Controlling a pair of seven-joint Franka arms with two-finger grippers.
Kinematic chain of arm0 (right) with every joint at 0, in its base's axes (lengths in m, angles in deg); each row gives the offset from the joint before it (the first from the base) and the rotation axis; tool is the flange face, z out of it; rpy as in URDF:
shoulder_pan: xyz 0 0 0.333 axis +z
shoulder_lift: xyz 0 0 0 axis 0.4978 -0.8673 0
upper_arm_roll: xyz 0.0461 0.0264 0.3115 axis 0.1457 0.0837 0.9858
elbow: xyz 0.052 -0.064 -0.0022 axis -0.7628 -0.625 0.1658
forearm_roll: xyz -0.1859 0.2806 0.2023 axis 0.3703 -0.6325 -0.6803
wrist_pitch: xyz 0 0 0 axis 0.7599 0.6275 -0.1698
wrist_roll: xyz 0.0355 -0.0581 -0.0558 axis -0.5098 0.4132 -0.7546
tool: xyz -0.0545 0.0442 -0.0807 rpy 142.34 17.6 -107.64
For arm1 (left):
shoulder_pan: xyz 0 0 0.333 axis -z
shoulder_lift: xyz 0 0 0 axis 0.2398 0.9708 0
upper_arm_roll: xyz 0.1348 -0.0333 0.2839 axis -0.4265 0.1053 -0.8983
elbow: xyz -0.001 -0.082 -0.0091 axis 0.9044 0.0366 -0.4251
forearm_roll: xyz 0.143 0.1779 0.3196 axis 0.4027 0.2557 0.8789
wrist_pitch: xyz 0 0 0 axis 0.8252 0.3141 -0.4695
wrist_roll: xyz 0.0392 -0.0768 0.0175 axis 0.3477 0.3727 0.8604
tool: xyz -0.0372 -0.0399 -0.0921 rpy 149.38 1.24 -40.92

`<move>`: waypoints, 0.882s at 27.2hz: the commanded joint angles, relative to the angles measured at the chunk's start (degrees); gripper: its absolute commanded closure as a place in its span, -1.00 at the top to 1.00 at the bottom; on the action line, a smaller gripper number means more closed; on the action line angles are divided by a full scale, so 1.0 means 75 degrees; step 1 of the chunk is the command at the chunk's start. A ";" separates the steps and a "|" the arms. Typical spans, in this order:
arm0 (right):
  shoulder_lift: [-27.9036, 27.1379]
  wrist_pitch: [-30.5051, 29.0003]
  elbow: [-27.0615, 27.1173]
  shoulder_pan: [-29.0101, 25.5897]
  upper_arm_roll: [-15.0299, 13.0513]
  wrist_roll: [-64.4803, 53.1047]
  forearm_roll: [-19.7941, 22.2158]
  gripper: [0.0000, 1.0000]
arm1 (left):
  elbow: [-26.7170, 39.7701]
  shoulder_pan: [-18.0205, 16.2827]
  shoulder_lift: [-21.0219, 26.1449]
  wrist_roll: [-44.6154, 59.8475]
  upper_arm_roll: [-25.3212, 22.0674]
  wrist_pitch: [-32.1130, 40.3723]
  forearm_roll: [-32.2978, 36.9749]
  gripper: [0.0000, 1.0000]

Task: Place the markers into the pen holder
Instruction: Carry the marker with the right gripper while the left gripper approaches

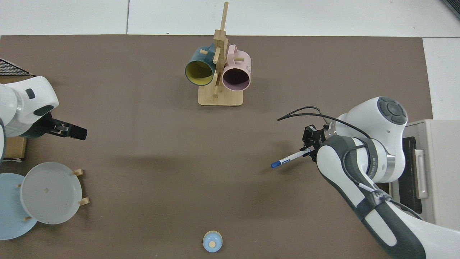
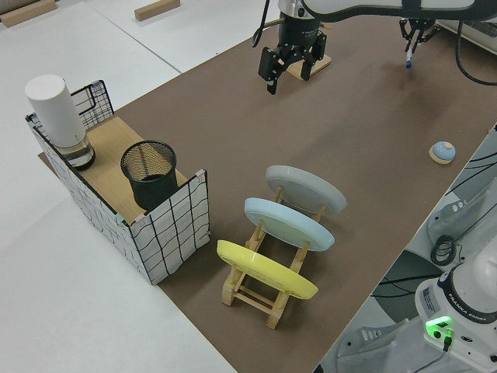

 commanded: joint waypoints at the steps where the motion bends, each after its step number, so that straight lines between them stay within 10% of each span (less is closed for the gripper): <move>1: 0.0244 0.0922 0.0690 0.0289 -0.0001 0.0110 -0.0986 -1.00 | 0.0152 0.0019 -0.0150 -0.0776 -0.0056 -0.0169 -0.0114 1.00; 24: 0.0794 0.0947 0.2250 0.2551 0.0058 0.4411 -0.2606 -1.00 | -0.0727 0.0697 -0.0220 -0.5768 0.0143 0.0042 0.0097 1.00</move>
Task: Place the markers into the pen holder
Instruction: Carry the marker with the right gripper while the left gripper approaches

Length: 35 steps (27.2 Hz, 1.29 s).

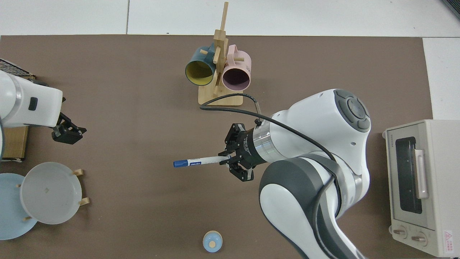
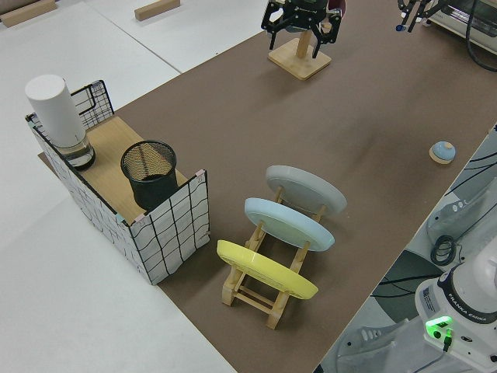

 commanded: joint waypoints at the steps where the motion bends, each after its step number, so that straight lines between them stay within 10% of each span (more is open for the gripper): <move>1: 0.0409 0.0045 -0.0017 0.0178 0.0003 0.0421 -0.0330 -1.00 | -0.0024 0.0357 -0.0198 -0.1036 0.0000 0.0194 0.0088 1.00; 35: 0.0175 -0.2428 -0.0111 0.1115 0.0015 0.2894 -0.0893 -1.00 | 0.0257 0.0768 -0.1206 -0.2667 0.1875 0.0733 0.0545 1.00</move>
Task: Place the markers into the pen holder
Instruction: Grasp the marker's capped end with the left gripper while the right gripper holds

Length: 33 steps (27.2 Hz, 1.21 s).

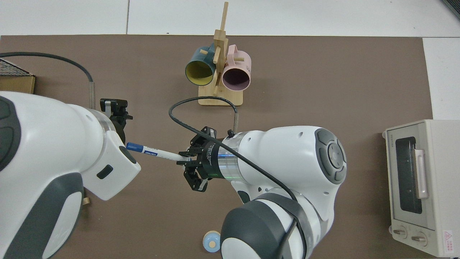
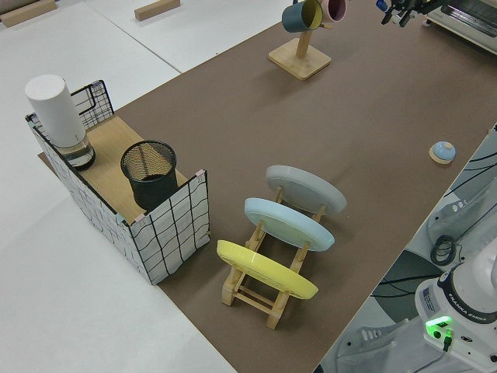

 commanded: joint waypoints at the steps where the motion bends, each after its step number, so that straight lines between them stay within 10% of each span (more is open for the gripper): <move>1: -0.0038 -0.0158 0.0038 -0.0013 -0.0015 0.0130 -0.0145 -1.00 | 0.0285 0.0246 -0.0181 -0.0106 0.0047 -0.0037 0.0104 1.00; 8: -0.0026 -0.0146 0.0014 -0.0013 -0.0015 0.0130 -0.0145 -1.00 | 0.0332 0.0293 -0.0216 -0.0188 0.0175 0.0080 0.0092 0.56; 14: -0.0026 -0.0134 0.0014 -0.0013 -0.0015 0.0130 -0.0145 -1.00 | 0.0297 0.0293 -0.0275 -0.0212 0.0457 0.0127 0.0139 -0.94; 28: -0.0026 -0.0064 -0.0009 -0.0025 -0.0015 0.0118 -0.0133 -1.00 | 0.0297 0.0270 -0.0275 -0.0188 0.0375 0.0186 0.0151 -1.00; 29: -0.0026 -0.0018 0.0002 -0.0025 -0.0015 0.0107 -0.0110 -0.77 | 0.0297 0.0246 -0.0275 -0.0188 0.0375 0.0186 0.0139 -1.00; 30: 0.0009 0.0006 -0.0044 -0.0037 -0.0015 0.0060 -0.0040 0.31 | 0.0309 0.0223 -0.0275 -0.0177 0.0363 0.0186 0.0139 -1.00; 31: 0.0020 0.0030 -0.0068 -0.0025 -0.0015 0.0025 0.0019 0.99 | 0.0297 0.0199 -0.0275 -0.0165 0.0352 0.0198 0.0139 -1.00; 33: 0.0067 0.0065 -0.0079 -0.0025 -0.0027 0.0013 0.0136 1.00 | 0.0297 0.0141 -0.0263 -0.0130 0.0305 0.0291 0.0139 -1.00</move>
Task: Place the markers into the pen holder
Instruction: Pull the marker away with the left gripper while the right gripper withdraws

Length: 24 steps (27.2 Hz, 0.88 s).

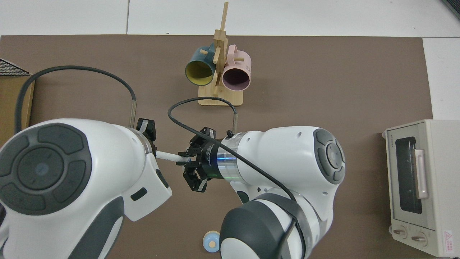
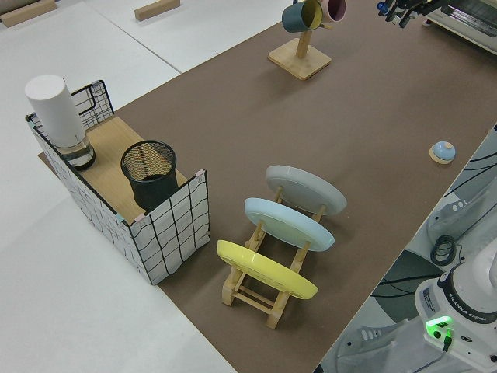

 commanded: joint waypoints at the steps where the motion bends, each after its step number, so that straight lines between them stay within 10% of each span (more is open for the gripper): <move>1: 0.0091 0.0132 -0.0083 -0.0047 -0.0025 -0.0006 0.0208 1.00 | 0.0153 -0.0134 -0.0161 0.0117 -0.0254 0.0164 0.0086 -1.00; 15: 0.0828 0.3623 -0.0107 -0.1077 -0.0096 -0.3776 0.2387 1.00 | 0.0224 -0.0158 -0.0079 0.0129 -0.2128 0.0212 0.0261 -1.00; 24: 0.1262 0.4328 -0.0107 -0.2483 -0.0096 -0.6554 0.3337 1.00 | 0.0212 -0.0193 -0.0090 0.0282 -0.2914 0.0270 0.2030 -1.00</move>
